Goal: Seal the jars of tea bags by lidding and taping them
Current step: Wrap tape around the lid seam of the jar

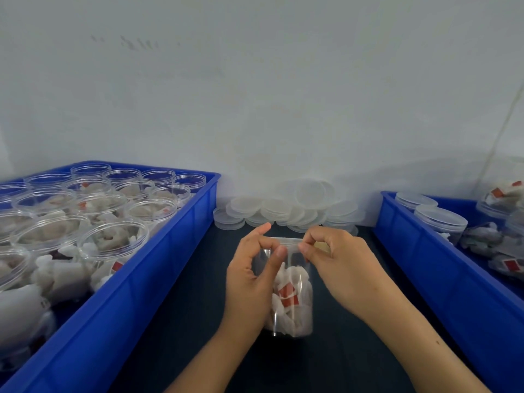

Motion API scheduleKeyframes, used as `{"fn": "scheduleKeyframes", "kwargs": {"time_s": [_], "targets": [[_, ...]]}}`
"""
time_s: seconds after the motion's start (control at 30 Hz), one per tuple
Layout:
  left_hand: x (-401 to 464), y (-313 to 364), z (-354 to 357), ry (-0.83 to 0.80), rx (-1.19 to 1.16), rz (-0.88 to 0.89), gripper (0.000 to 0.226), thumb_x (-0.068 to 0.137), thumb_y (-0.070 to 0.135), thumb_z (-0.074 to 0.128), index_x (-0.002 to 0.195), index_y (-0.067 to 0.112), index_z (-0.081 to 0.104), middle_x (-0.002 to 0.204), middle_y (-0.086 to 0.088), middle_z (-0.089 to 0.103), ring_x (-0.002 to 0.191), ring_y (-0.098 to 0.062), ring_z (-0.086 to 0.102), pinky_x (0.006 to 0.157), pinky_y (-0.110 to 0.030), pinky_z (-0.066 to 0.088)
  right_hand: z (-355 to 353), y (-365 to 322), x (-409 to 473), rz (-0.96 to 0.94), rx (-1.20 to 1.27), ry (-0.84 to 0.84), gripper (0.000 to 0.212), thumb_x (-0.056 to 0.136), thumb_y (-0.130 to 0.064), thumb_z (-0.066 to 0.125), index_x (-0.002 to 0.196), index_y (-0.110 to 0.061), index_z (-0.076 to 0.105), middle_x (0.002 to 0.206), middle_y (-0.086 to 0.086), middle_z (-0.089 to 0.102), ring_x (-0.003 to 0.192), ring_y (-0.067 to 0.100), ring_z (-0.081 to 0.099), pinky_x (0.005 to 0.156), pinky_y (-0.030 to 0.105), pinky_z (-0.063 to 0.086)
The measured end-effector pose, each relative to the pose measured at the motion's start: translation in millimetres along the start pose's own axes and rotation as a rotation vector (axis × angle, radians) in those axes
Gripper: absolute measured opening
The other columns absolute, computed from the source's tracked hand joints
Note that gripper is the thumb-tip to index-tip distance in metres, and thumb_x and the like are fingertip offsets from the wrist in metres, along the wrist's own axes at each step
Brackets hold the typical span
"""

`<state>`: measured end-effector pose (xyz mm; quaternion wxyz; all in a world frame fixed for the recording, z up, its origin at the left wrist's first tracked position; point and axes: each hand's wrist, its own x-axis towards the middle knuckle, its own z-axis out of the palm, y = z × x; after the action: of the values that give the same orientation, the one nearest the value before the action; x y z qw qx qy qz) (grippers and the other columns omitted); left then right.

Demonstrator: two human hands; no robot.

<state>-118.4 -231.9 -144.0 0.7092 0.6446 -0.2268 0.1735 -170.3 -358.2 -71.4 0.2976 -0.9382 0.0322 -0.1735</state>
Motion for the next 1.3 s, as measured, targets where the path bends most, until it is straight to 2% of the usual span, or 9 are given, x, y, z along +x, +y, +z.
{"fn": "scheduleKeyframes", "kwargs": {"time_s": [0.1, 0.2, 0.3, 0.47, 0.73, 0.87, 1.03, 1.3], "targets": [[0.5, -0.8, 0.2, 0.014, 0.046, 0.009, 0.023, 0.083, 0.036, 0.059, 0.086, 0.015, 0.067, 0.123, 0.016, 0.062, 0.123, 0.002, 0.051, 0.107, -0.044, 0.043, 1.5, -1.1, 0.6, -0.002, -0.009, 0.007, 0.029, 0.098, -0.035, 0.051, 0.069, -0.029, 0.053, 0.065, -0.007, 0.057, 0.056, 0.008, 0.05, 0.058, 0.03, 0.045], [-0.1, -0.2, 0.7, 0.027, 0.032, 0.014, 0.022, 0.083, 0.035, 0.06, 0.085, 0.014, 0.068, 0.121, 0.014, 0.063, 0.121, -0.004, 0.055, 0.104, -0.046, 0.045, 3.2, 0.2, 1.8, 0.005, -0.012, 0.016, 0.031, 0.098, -0.035, 0.05, 0.068, -0.03, 0.051, 0.066, -0.008, 0.056, 0.059, 0.008, 0.052, 0.057, 0.025, 0.043], [-1.3, 1.7, 1.2, 0.045, 0.036, 0.009, 0.023, 0.08, 0.039, 0.06, 0.084, 0.018, 0.067, 0.121, 0.013, 0.064, 0.118, -0.003, 0.057, 0.101, -0.044, 0.048, 6.6, 0.3, 2.8, -0.001, -0.04, 0.041, 0.03, 0.098, -0.035, 0.05, 0.068, -0.032, 0.049, 0.064, -0.01, 0.054, 0.057, 0.006, 0.049, 0.053, 0.019, 0.035], [-1.9, 1.1, 1.6, 0.07, 0.071, -0.021, 0.023, 0.081, 0.043, 0.059, 0.082, 0.021, 0.067, 0.121, 0.019, 0.063, 0.116, 0.003, 0.056, 0.102, -0.04, 0.048, 12.5, 1.2, 1.9, -0.026, -0.061, 0.091, 0.025, 0.098, -0.036, 0.05, 0.075, -0.029, 0.055, 0.067, -0.009, 0.055, 0.059, 0.008, 0.049, 0.054, 0.022, 0.039], [-2.9, 3.0, 1.8, 0.113, 0.131, -0.017, 0.011, 0.082, 0.032, 0.067, 0.076, 0.023, 0.067, 0.112, 0.023, 0.067, 0.106, 0.008, 0.06, 0.096, -0.037, 0.051, 13.7, -0.5, 0.7, -0.024, -0.101, 0.073, 0.019, 0.099, -0.033, 0.049, 0.082, -0.028, 0.054, 0.065, -0.01, 0.052, 0.054, 0.004, 0.045, 0.049, 0.015, 0.028], [-3.2, 3.7, 1.3, 0.112, 0.145, -0.007, 0.01, 0.083, 0.027, 0.069, 0.075, 0.022, 0.067, 0.11, 0.023, 0.068, 0.105, 0.007, 0.061, 0.095, -0.038, 0.051, 12.2, -1.6, 0.3, -0.024, -0.111, 0.069, 0.023, 0.098, -0.032, 0.052, 0.075, -0.031, 0.051, 0.065, -0.01, 0.054, 0.051, 0.003, 0.045, 0.045, 0.013, 0.027], [-1.3, 4.2, 0.8, 0.099, 0.194, 0.014, 0.008, 0.083, 0.031, 0.068, 0.077, 0.025, 0.067, 0.11, 0.026, 0.067, 0.103, 0.007, 0.062, 0.093, -0.039, 0.052, 11.0, -1.0, 2.2, -0.024, -0.104, 0.073, 0.027, 0.098, -0.032, 0.054, 0.07, -0.032, 0.049, 0.066, -0.01, 0.055, 0.053, 0.004, 0.048, 0.047, 0.012, 0.028], [0.5, 1.8, -0.3, 0.119, 0.237, 0.05, 0.014, 0.08, 0.039, 0.065, 0.075, 0.026, 0.065, 0.105, 0.026, 0.068, 0.101, 0.008, 0.062, 0.089, -0.03, 0.053, 15.4, -0.2, 0.5, -0.012, -0.111, 0.126, 0.029, 0.097, -0.033, 0.055, 0.068, -0.033, 0.048, 0.062, -0.011, 0.054, 0.05, 0.004, 0.047, 0.047, 0.015, 0.028]]}}
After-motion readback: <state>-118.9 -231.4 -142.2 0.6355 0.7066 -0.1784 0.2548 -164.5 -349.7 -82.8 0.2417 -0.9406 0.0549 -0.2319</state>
